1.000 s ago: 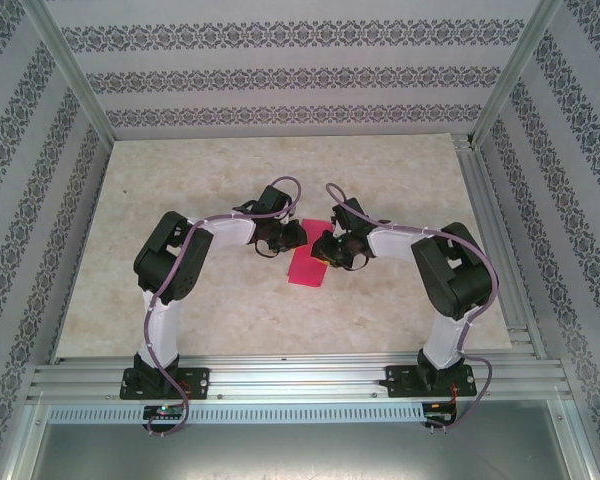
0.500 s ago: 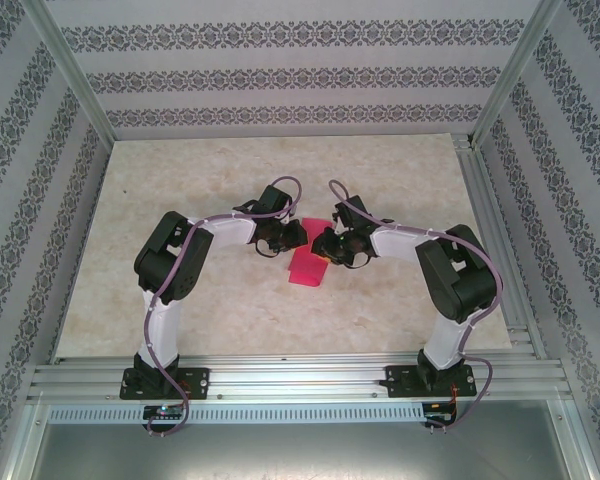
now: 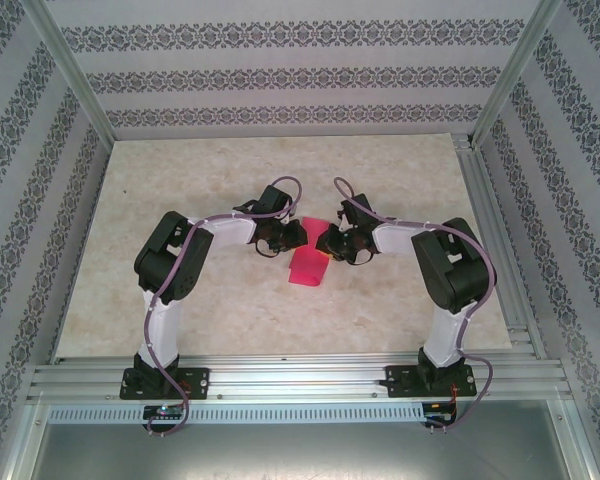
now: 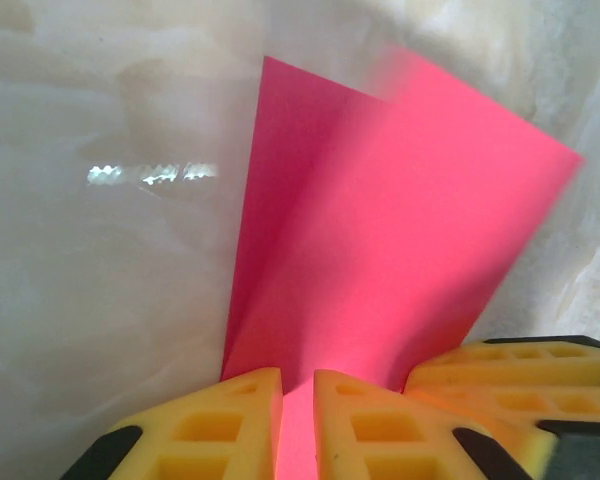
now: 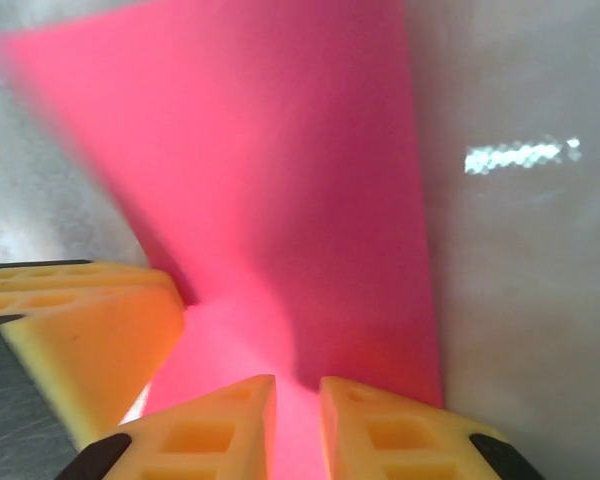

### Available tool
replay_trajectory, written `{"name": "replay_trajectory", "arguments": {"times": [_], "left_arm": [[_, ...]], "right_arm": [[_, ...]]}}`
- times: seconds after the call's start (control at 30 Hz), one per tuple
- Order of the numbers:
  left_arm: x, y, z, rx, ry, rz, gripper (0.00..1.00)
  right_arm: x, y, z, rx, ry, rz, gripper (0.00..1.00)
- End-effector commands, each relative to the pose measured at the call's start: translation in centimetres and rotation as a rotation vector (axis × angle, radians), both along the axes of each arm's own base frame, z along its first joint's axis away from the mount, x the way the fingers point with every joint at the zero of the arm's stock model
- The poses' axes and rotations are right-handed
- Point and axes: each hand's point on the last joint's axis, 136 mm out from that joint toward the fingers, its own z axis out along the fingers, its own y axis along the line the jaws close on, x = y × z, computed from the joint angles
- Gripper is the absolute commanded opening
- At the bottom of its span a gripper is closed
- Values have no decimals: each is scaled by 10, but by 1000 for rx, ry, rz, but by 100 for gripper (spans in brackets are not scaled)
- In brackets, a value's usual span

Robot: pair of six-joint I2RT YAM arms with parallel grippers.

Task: Fold a paper plane with a square sheet of paper (pick it up from the middle)
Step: Fold the square sheet of paper in half at the center of the table.

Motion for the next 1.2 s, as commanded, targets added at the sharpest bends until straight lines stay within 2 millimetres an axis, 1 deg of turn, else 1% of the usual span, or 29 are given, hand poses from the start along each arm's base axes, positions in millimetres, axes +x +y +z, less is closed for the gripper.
{"name": "replay_trajectory", "arguments": {"times": [0.0, 0.07, 0.2, 0.3, 0.33, 0.4, 0.57, 0.7, 0.8, 0.87, 0.97, 1.03, 1.1, 1.17], "left_arm": [[-13, 4, -21, 67, 46, -25, 19], [-14, 4, -21, 65, 49, -25, 19], [-13, 5, -21, 68, 48, -25, 19], [-14, 5, -22, 68, 51, -26, 19], [-14, 4, -21, 66, 49, -28, 19], [-14, 4, -23, 67, 52, -27, 19], [-14, 4, -22, 66, 51, -29, 19], [-14, 4, -23, 67, 55, -29, 19], [-14, 4, -24, 68, 56, -32, 19], [-15, 4, -24, 70, 59, -33, 19], [-15, 5, -24, 72, 58, -33, 19], [-15, 5, -24, 71, 59, -31, 19], [-15, 4, -25, 70, 60, -31, 19], [-15, 3, -24, 66, 61, -32, 19]], "right_arm": [[3, -3, 0, -13, -17, 5, 21], [7, -1, 11, -3, -38, 9, 22], [17, 4, 40, 39, -104, 17, 22], [24, 3, 52, 78, -134, 13, 22], [26, 3, 53, 92, -141, 15, 22], [30, 1, 48, 97, -133, 10, 22], [35, -4, 26, 98, -89, 5, 22], [33, -9, 3, 71, -38, -3, 22], [32, -15, -6, 39, -24, -12, 22], [33, -16, -2, 42, -29, -12, 23], [40, -13, 18, 56, -71, -9, 23], [45, -16, 28, 34, -88, -13, 24], [47, -16, 30, 33, -94, -7, 24], [42, -14, 21, 37, -77, -7, 24]]}}
